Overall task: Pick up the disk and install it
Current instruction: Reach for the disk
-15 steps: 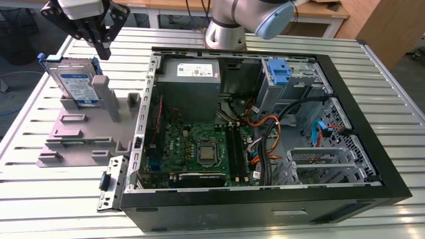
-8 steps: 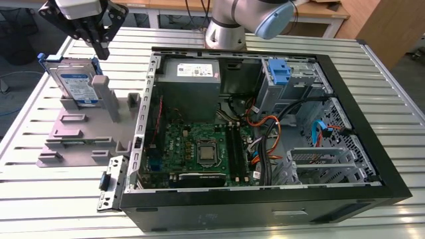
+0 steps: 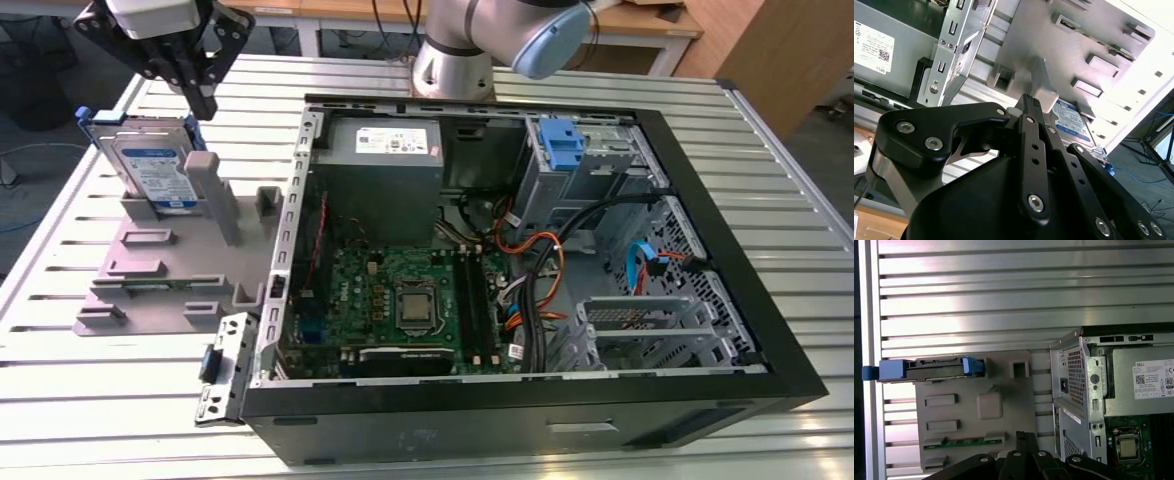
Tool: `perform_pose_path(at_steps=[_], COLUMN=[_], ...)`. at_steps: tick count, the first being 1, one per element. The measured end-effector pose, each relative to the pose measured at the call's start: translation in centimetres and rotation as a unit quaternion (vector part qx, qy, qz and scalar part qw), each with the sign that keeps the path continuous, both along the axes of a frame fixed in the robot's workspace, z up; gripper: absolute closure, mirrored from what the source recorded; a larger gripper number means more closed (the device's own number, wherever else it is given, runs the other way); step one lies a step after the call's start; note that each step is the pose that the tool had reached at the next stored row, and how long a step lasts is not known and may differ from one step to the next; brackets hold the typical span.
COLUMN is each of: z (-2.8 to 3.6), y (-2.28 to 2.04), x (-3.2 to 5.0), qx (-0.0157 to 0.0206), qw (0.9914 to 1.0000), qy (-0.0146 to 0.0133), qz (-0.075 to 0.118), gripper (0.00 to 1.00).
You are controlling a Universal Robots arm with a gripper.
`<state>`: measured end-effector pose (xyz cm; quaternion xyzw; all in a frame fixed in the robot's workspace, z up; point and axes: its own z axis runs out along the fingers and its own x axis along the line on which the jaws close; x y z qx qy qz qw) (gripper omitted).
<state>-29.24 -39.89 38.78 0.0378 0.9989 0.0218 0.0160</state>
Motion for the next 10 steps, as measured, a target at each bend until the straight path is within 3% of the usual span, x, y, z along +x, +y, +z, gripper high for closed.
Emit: perform_pose_path(at_steps=[10], z=[0.00], y=[0.00], x=[-0.41], qx=[-0.0001], qw=[1.00000], qy=[0.0000], qz=[0.000], gripper=[0.89])
